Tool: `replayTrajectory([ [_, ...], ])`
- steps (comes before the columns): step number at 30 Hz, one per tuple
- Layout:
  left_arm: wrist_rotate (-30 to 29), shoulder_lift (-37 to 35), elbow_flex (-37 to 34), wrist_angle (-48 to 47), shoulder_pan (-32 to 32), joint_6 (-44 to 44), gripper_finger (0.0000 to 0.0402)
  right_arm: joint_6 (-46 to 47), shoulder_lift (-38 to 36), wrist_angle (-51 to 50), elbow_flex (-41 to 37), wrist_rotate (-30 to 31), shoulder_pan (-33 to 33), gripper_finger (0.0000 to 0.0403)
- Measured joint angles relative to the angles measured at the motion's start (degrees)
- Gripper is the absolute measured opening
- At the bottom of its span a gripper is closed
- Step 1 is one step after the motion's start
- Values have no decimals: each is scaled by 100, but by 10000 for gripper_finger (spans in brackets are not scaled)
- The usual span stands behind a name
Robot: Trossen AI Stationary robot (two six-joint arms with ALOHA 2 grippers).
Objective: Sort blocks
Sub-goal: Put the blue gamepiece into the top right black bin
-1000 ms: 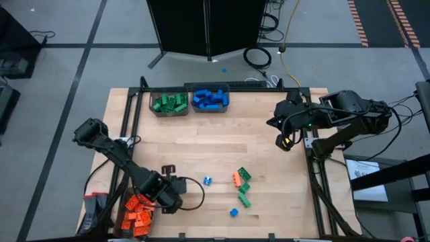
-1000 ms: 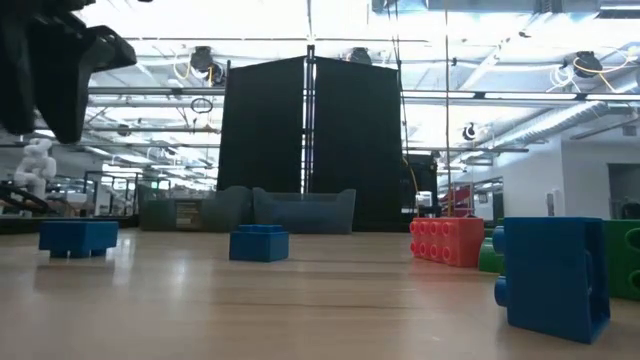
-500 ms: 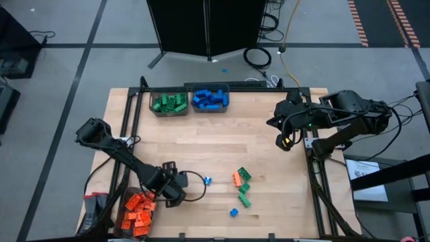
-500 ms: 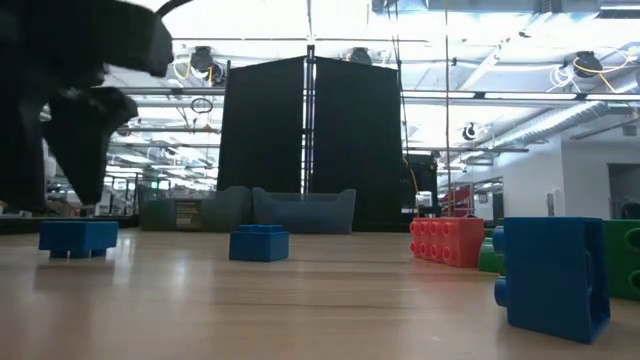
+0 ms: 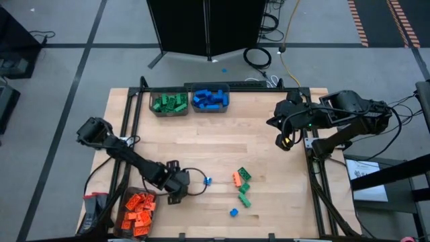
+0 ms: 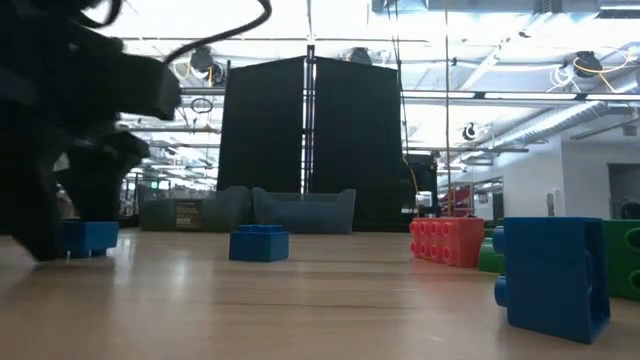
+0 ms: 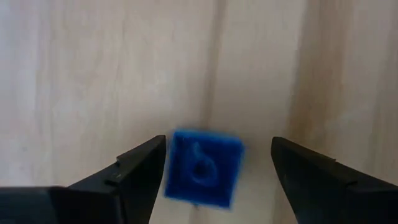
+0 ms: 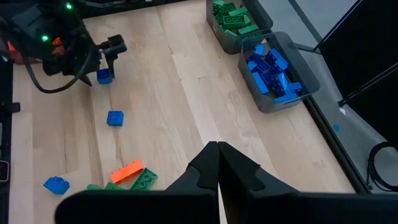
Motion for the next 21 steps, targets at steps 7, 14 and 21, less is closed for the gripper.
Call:
replayTrajectory([
  [7, 251, -19, -134, 109, 208, 33, 266, 0, 0, 0, 2, -4, 0, 0],
  [14, 379, -21, -136, 70, 212, 165, 164, 0, 0, -2, -1, -9, 0, 0],
  [21, 445, 2, 63, -80, 428, 160, 119, 0, 0, -3, -1, -11, -1, 0],
])
